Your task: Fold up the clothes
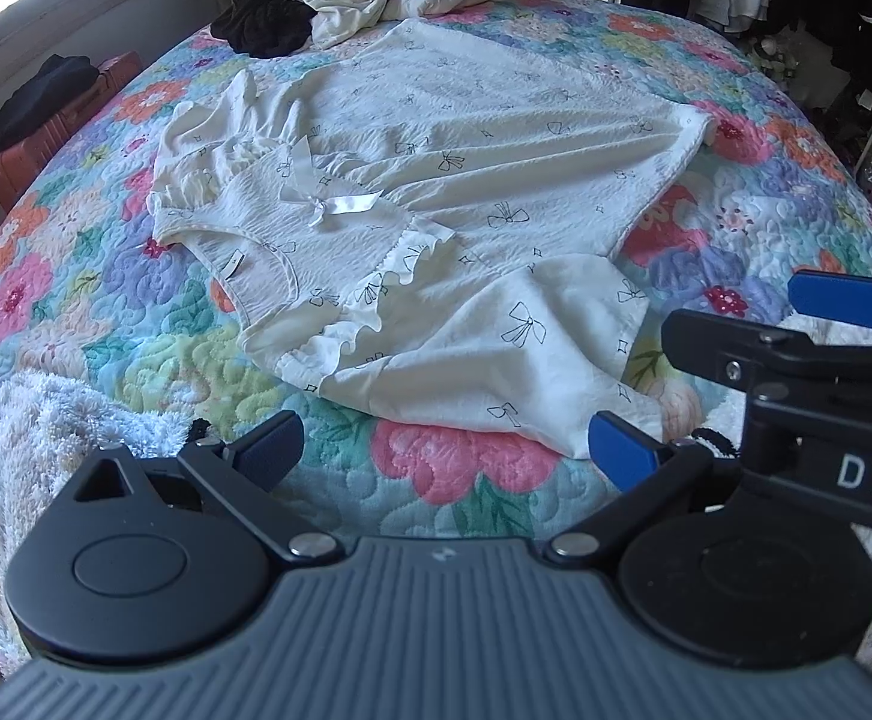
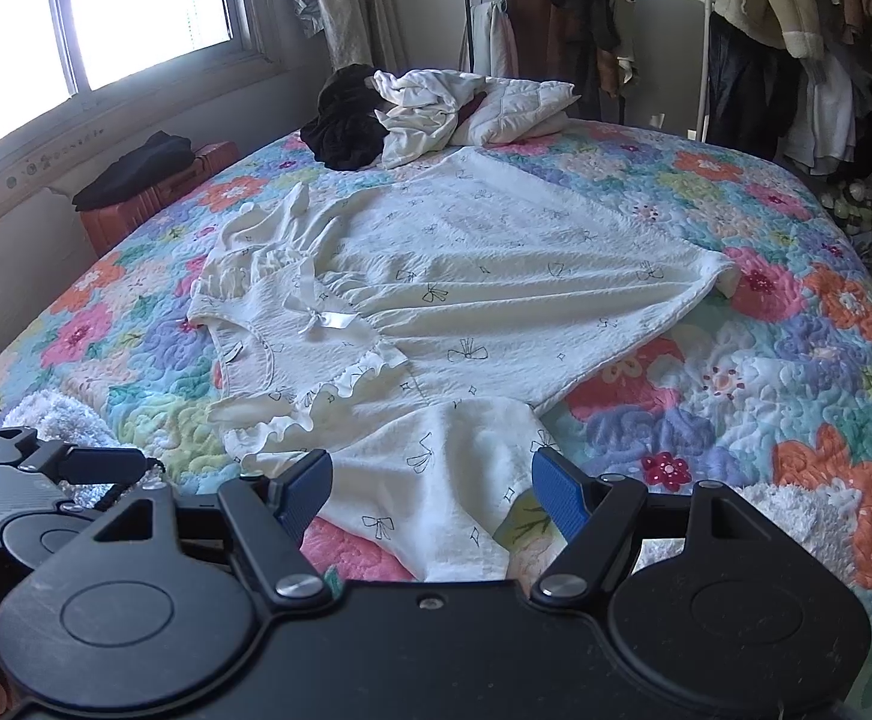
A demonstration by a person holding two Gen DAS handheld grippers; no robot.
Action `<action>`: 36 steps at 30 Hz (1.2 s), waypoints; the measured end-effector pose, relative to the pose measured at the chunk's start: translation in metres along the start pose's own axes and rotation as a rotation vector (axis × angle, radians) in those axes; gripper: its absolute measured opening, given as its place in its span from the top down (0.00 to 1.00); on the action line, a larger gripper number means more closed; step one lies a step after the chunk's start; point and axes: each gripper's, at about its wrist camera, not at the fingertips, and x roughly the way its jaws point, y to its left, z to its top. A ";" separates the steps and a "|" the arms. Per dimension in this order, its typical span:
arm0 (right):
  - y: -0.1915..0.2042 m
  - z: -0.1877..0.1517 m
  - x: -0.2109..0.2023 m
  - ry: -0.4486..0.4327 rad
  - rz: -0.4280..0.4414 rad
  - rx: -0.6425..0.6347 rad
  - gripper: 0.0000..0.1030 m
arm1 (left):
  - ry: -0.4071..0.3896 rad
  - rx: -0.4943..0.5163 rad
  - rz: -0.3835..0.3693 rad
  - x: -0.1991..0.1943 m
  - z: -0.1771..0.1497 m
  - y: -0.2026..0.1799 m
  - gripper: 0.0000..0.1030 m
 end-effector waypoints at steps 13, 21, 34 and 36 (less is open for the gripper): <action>-0.017 0.010 0.031 0.040 0.072 0.037 0.25 | 0.016 -0.019 -0.043 0.014 0.019 0.013 0.00; -0.043 0.015 0.073 0.128 0.155 0.098 0.24 | 0.026 -0.089 -0.095 0.045 0.035 0.050 0.00; -0.056 -0.021 0.188 0.468 0.209 0.277 0.36 | -0.055 0.061 0.017 0.094 0.042 0.067 0.04; -0.052 -0.023 0.194 0.459 0.211 0.267 0.76 | -0.063 0.115 0.017 0.098 0.039 0.066 0.04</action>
